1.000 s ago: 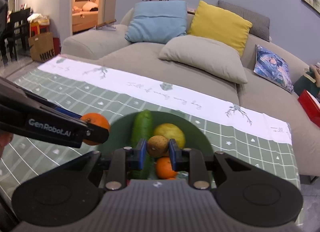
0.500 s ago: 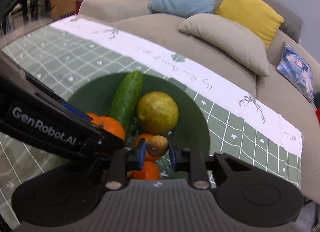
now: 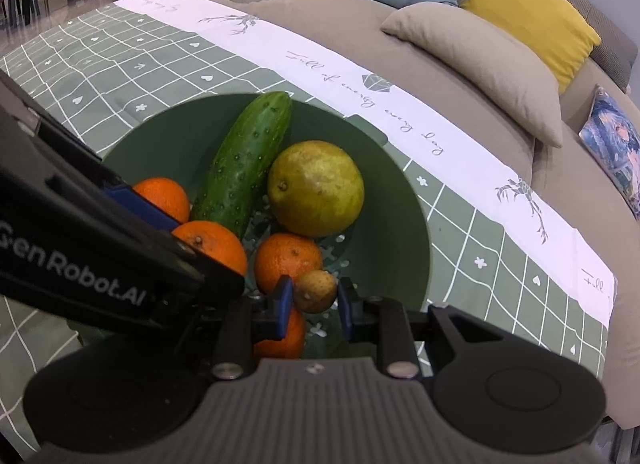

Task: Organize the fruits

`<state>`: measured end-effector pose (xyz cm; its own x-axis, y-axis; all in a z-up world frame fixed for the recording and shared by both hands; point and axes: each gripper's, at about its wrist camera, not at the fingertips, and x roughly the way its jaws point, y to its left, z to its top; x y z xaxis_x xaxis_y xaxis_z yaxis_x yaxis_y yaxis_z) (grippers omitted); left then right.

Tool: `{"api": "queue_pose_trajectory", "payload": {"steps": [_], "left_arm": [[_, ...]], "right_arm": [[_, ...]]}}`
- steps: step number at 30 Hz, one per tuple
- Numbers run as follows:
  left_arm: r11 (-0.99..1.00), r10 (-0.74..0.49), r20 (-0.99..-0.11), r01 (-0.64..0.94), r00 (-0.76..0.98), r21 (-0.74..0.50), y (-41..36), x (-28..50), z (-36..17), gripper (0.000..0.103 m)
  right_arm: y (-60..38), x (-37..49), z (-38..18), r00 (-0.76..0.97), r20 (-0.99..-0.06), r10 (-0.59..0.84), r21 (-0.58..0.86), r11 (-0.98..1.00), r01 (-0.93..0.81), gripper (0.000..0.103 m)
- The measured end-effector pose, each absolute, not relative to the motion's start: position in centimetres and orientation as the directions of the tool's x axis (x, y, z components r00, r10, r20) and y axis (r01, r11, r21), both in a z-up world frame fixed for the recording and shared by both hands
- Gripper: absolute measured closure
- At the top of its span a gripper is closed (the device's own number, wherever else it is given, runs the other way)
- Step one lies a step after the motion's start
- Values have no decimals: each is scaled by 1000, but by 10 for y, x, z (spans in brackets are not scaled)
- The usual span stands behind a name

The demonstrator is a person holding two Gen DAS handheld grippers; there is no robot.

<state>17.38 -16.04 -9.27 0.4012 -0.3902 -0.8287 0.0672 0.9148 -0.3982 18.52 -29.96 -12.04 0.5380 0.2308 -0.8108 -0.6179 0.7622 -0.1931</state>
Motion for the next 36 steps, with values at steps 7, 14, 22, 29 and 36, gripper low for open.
{"api": "queue_pose_trajectory", "payload": {"steps": [7, 14, 22, 29, 36], "left_arm": [[914, -395, -833, 80, 388, -397, -162, 175, -92, 50], [904, -417, -826, 84, 379, -418, -155, 174, -86, 46], [892, -444, -787, 126, 428, -434, -140, 166, -55, 46], [912, -409, -744, 205, 528, -355, -116, 154, -12, 46], [957, -277, -646, 267, 712, -116, -90, 117, 40, 42]], "right_arm": [[-296, 188, -118, 524, -824, 217, -204, 749, -631, 82], [-292, 189, -109, 507, -837, 207, -206, 739, -642, 71], [-288, 181, -82, 516, -830, 209, -205, 747, -632, 63], [-286, 171, -36, 549, -792, 267, -105, 826, -553, 52], [-283, 146, 19, 643, -709, 290, 13, 917, -399, 35]]}}
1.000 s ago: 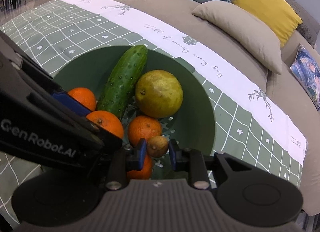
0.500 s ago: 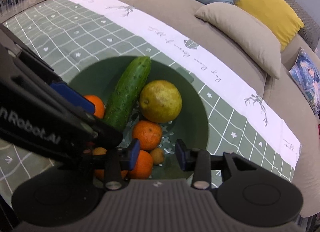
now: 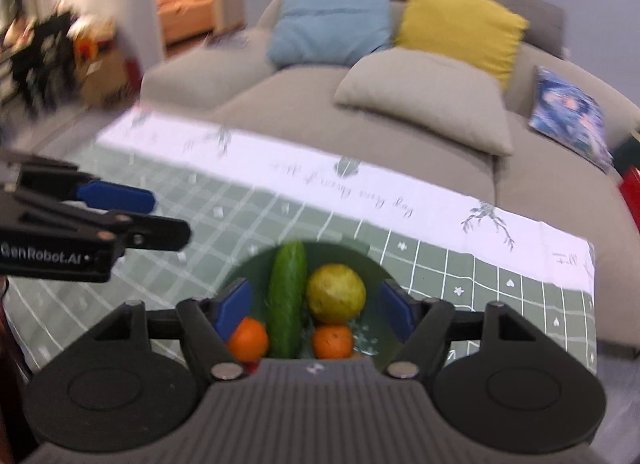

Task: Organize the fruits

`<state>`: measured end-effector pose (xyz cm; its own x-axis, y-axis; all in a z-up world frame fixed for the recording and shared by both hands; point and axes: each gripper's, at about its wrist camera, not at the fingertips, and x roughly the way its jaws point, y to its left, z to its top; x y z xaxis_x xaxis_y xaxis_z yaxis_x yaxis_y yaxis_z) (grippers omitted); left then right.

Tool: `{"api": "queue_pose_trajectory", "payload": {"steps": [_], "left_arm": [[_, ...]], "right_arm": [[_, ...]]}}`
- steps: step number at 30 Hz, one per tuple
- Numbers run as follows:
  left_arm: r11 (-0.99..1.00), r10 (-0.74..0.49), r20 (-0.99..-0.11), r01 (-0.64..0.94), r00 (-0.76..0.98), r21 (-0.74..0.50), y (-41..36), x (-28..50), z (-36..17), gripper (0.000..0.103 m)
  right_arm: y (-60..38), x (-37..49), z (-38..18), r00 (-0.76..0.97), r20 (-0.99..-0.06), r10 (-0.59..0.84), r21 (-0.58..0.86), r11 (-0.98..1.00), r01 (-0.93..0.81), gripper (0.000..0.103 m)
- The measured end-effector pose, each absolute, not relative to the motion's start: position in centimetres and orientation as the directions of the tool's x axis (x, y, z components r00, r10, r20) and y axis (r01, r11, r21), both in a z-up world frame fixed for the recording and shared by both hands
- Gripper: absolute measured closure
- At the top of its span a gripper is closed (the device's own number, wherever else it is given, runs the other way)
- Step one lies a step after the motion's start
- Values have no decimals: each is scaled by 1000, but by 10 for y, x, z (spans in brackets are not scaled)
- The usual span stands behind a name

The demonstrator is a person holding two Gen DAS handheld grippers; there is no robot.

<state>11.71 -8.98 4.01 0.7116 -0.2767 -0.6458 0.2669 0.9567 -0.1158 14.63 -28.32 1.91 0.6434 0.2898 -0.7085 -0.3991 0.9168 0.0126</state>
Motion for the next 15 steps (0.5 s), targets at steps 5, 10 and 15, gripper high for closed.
{"api": "queue_pose_trajectory", "payload": {"steps": [5, 10, 15], "left_arm": [[967, -185, -531, 249, 827, 51, -75, 77, 66, 28], [972, -120, -445, 196, 888, 128, -62, 40, 78, 13], [975, -34, -390, 117, 920, 189, -51, 11, 84, 11]], "right_arm": [[-273, 110, 51, 725, -623, 294, 81, 946, -314, 21], [-261, 66, 72, 799, -535, 275, 115, 961, -254, 13], [-240, 24, 76, 847, -488, 212, 96, 977, -189, 12]]}}
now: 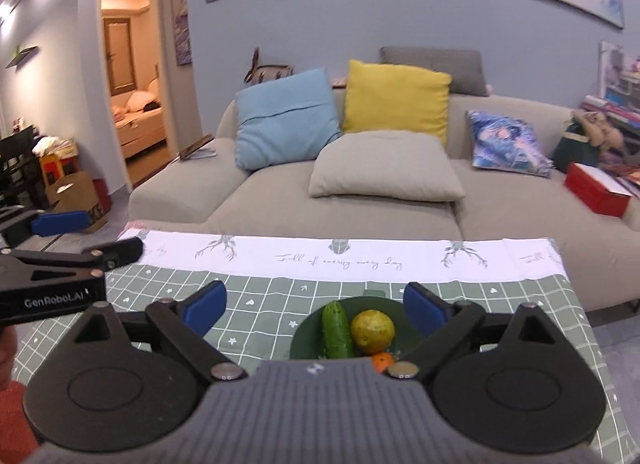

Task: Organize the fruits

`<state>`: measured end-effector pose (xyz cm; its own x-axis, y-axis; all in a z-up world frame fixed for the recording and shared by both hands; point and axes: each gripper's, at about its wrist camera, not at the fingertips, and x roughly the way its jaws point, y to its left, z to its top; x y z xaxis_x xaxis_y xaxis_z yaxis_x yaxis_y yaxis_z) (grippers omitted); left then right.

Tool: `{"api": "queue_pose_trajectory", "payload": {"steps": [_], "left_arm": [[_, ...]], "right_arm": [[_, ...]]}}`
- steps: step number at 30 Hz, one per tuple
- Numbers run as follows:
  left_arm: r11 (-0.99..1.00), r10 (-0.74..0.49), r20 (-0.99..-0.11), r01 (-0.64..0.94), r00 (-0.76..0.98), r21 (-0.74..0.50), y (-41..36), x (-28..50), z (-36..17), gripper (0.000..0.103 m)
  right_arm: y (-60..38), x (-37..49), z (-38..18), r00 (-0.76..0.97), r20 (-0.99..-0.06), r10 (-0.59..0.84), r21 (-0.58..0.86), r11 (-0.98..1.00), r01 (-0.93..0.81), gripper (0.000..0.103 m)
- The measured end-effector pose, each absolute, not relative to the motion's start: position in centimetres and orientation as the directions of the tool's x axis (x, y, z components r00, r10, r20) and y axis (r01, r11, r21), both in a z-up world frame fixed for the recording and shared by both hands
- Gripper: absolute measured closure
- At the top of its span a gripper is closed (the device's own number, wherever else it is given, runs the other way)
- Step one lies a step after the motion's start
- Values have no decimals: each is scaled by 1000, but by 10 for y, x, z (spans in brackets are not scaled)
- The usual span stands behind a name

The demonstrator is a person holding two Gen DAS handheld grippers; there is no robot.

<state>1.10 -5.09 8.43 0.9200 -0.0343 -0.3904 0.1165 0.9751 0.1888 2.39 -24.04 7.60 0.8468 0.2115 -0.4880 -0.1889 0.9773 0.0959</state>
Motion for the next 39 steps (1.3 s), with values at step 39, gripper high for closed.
{"api": "queue_pose_trajectory", "payload": {"steps": [39], "left_arm": [[987, 105, -667, 6, 737, 162, -19, -31, 10, 10]], "right_arm": [[-196, -29, 1, 767, -634, 103, -19, 989, -148, 11]]}}
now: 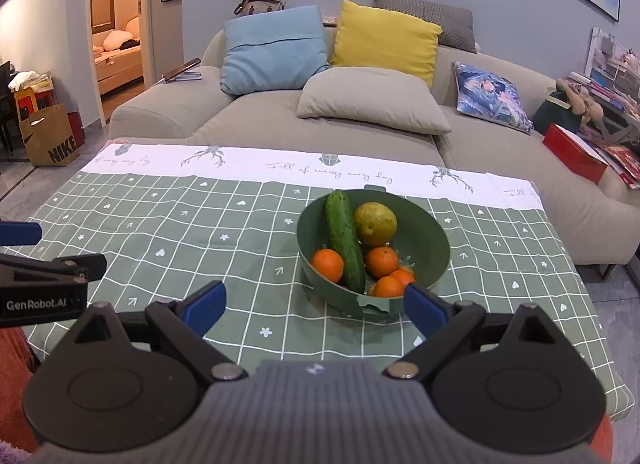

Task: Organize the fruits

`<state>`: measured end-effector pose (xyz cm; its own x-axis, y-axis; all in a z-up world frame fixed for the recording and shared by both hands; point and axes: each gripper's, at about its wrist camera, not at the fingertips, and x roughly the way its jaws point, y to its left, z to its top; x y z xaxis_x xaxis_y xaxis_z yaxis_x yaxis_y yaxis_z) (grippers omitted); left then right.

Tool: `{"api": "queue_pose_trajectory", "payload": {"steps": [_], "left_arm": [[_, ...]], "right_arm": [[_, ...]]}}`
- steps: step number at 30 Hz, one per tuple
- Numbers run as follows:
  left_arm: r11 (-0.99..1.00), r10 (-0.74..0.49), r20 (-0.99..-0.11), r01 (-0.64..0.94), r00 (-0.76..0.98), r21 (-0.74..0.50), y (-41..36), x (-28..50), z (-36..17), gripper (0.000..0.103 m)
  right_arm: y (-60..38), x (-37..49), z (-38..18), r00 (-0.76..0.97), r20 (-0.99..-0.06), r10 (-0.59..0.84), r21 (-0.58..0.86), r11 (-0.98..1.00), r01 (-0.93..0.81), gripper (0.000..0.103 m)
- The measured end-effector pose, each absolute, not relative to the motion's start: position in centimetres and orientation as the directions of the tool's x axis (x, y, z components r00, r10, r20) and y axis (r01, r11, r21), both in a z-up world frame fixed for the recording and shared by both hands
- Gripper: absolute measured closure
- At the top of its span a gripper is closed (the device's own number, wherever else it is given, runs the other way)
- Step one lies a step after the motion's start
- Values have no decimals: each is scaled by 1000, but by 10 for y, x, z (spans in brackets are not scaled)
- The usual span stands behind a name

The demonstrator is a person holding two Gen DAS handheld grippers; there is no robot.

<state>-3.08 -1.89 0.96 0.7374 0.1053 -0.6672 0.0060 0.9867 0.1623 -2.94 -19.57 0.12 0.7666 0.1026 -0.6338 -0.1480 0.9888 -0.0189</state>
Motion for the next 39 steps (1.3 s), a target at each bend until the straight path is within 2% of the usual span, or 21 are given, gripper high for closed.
{"api": "queue_pose_trajectory", "payload": {"steps": [39], "left_arm": [[989, 115, -683, -20, 721, 145, -13, -30, 8, 10]], "right_arm": [[-193, -30, 1, 763, -635, 117, -21, 986, -168, 10]]}}
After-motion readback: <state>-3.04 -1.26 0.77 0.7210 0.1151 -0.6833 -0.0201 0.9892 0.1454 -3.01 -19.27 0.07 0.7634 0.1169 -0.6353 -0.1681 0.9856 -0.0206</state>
